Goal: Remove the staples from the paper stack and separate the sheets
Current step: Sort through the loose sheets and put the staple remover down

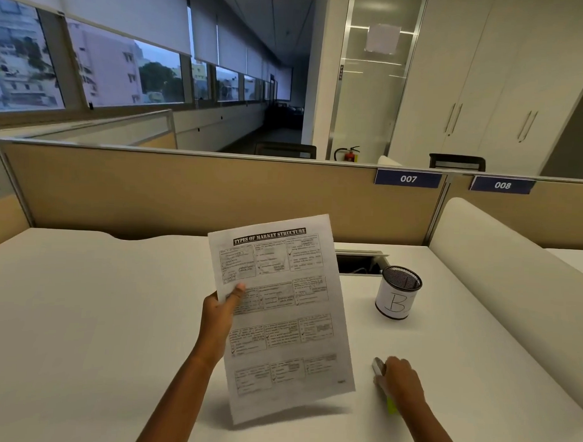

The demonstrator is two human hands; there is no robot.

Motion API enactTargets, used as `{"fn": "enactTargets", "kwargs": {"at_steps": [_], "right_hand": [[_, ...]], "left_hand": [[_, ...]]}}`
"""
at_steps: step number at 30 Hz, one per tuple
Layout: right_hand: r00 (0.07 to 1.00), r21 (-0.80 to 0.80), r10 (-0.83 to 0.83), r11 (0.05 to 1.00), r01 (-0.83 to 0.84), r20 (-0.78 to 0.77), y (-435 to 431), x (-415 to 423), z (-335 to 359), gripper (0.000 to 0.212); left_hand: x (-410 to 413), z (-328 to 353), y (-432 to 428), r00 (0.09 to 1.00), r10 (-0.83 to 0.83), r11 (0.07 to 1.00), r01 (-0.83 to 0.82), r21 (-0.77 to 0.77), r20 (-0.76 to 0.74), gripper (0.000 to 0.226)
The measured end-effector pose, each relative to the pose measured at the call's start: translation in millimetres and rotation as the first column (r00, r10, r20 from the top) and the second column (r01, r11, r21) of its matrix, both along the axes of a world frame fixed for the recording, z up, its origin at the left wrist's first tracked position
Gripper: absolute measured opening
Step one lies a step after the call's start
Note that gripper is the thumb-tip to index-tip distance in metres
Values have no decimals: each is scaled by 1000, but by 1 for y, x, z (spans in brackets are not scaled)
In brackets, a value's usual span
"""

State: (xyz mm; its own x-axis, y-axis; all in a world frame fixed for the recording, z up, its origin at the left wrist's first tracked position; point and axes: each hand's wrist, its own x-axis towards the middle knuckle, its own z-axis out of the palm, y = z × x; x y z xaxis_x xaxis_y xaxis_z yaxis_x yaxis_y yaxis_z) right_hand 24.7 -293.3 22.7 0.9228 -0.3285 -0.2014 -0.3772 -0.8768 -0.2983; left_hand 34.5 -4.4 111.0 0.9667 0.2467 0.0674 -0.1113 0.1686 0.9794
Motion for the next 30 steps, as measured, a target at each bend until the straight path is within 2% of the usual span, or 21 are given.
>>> {"fn": "enactTargets", "kwargs": {"at_steps": [1, 2, 3, 4, 5, 6, 7, 8, 9, 11, 16, 18, 22, 26, 28, 30], "right_hand": [[999, 104, -41, 994, 40, 7, -1, 0, 5, 17], [995, 287, -103, 953, 96, 11, -7, 2, 7, 14], [983, 530, -185, 832, 162, -10, -10, 4, 10, 21], [963, 769, -265, 605, 207, -50, -14, 5, 12, 25], [942, 925, -316, 310, 219, -117, -14, 4, 18, 21], [933, 979, -309, 23, 201, -184, -14, 4, 25, 11], [930, 964, -297, -215, 155, -215, -12, 5, 33, 24], [929, 921, -283, -370, 124, -239, -10, 7, 40, 43], [939, 883, -255, -461, 89, -228, -6, 9, 49, 46], [961, 870, -214, -491, 51, -177, 7, 9, 74, 24], [980, 867, -178, -498, -15, -86, 34, 17, 123, 43], [986, 874, -135, -486, 18, -96, 46, 20, 143, 41], [980, 811, -86, -577, 98, -179, 64, 22, 170, 44], [979, 797, -90, -597, 94, -183, 78, 20, 178, 36], [984, 833, -125, -552, 36, -125, 84, 19, 176, 26], [979, 875, -202, -471, -110, 15, 88, 20, 175, 21]], "left_hand": [[0, 0, 1, 1000, 1, 1000, -1, -8, -5, 7], [-1, 0, 1, 1000, -1, 1000, 1, -8, -10, 7], [-1, 1, 3, 1000, 0, 1000, 0, 4, -13, 7], [-1, 2, 4, 1000, 2, 1000, -2, 21, -15, 7], [-1, 2, 6, 1000, 10, 999, -9, 41, -14, 7], [-1, 2, 7, 1000, 20, 998, -19, 57, -13, 7], [0, 3, 8, 999, 32, 997, -31, 68, -13, 7], [0, 3, 8, 999, 44, 996, -43, 75, -13, 6], [0, 3, 9, 998, 55, 995, -54, 80, -14, 7], [2, 4, 7, 998, 67, 994, -66, 88, -13, 8], [5, 7, -2, 999, 42, 991, -42, 129, 4, 9], [6, 10, -7, 1000, 25, 990, -26, 137, 10, 9], [6, 12, -12, 1000, 23, 989, -25, 145, 18, 11], [4, 12, -14, 1000, 26, 988, -27, 151, 9, 10], [4, 13, -13, 1000, 19, 987, -20, 160, 8, 9], [3, 16, -13, 1000, 5, 985, -6, 174, 11, 8]]}}
